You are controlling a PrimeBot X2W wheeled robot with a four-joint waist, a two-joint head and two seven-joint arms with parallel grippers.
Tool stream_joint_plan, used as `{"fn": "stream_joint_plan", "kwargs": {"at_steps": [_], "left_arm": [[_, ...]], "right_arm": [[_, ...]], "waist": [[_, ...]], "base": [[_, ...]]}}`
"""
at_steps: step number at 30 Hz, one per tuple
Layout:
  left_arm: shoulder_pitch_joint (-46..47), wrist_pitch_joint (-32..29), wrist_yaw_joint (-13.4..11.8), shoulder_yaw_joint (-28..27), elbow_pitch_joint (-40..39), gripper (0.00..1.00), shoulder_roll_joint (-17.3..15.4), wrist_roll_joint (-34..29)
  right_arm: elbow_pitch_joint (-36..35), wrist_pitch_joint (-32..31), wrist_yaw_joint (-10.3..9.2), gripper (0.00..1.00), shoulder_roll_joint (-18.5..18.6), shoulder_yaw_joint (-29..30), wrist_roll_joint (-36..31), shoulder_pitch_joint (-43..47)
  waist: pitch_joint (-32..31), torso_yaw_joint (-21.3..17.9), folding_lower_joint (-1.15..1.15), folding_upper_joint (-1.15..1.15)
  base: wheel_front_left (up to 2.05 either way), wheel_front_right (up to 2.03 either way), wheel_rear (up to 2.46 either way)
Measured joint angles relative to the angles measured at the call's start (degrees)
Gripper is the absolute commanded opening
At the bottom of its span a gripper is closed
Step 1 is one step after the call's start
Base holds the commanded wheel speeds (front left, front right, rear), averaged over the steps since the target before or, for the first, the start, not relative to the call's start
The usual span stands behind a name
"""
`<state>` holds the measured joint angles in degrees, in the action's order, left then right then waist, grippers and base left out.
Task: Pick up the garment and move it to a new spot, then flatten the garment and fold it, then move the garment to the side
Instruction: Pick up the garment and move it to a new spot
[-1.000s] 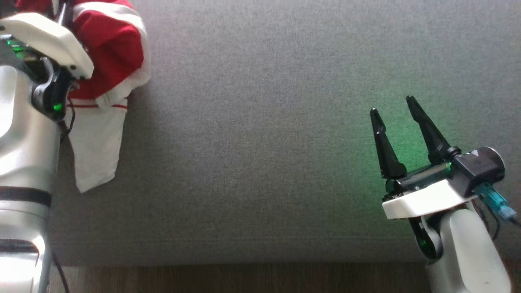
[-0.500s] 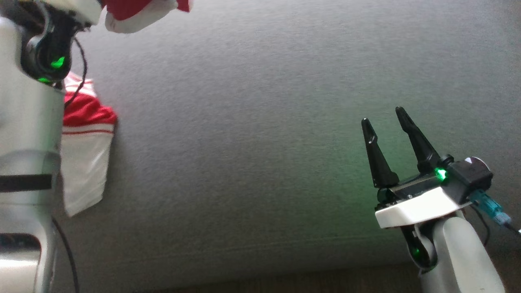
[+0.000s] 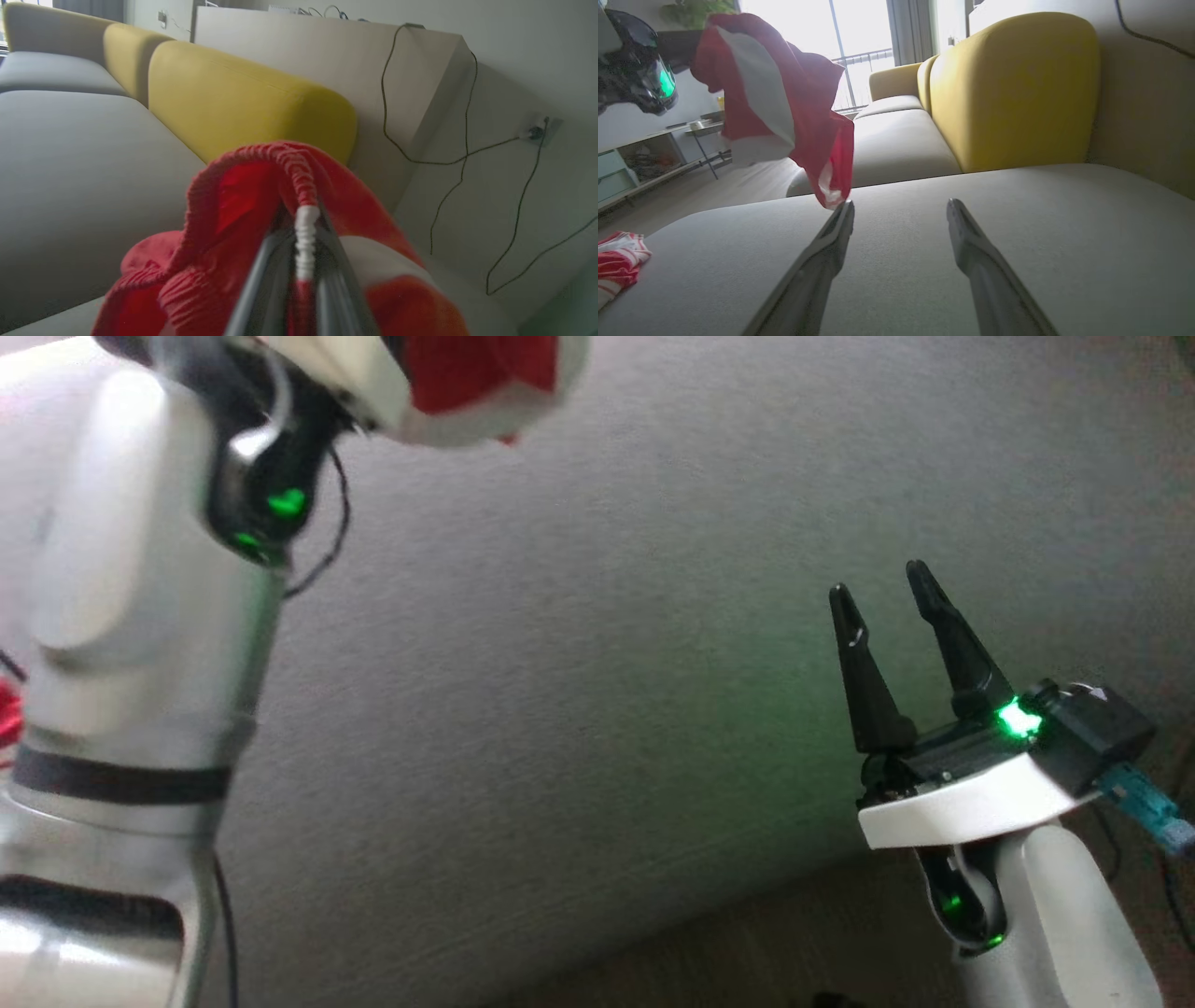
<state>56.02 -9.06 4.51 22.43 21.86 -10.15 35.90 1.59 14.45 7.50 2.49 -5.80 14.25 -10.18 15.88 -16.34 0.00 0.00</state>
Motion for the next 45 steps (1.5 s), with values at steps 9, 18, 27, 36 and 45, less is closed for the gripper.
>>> {"fn": "stream_joint_plan", "kwargs": {"at_steps": [9, 18, 27, 36, 45], "left_arm": [[-4.50, 4.78, 0.03, 3.66, 10.87, 0.00, 1.07, -3.19], [-6.44, 14.18, 0.86, 6.19, 23.06, 0.25, 1.57, -5.59], [-6.65, 22.84, 1.48, 7.25, 25.19, 1.00, 5.60, -6.58], [-20.64, 23.36, -2.01, 2.94, 9.46, 1.00, 6.14, -11.09], [-39.30, 23.37, -5.11, -5.73, -8.03, 1.00, 5.48, -18.34]], "right_arm": [[-0.92, 0.00, 0.00, 1.00, -0.02, -0.25, 3.13, -1.31], [-1.23, 0.00, 0.00, 1.00, -0.03, -2.07, 3.32, -1.33], [-1.51, 0.00, 0.00, 1.00, -0.01, -3.37, -0.26, -1.30], [0.08, 0.00, 0.00, 1.00, 0.01, -3.86, -3.79, -0.68], [1.62, 0.00, 0.00, 1.00, 0.02, -2.74, -5.14, 2.41]], "waist": [[4.20, -7.54, 0.01, 0.00], [6.78, -10.30, 0.02, 0.00], [4.69, -4.29, 0.00, 0.00], [-0.07, 6.63, 0.00, 0.00], [-6.60, 15.06, 0.00, 0.00]], "base": [[0.00, 0.00, 0.00], [0.00, 0.00, 0.00], [0.00, 0.00, 0.00], [0.00, 0.00, 0.00], [0.00, 0.00, 0.00]]}}
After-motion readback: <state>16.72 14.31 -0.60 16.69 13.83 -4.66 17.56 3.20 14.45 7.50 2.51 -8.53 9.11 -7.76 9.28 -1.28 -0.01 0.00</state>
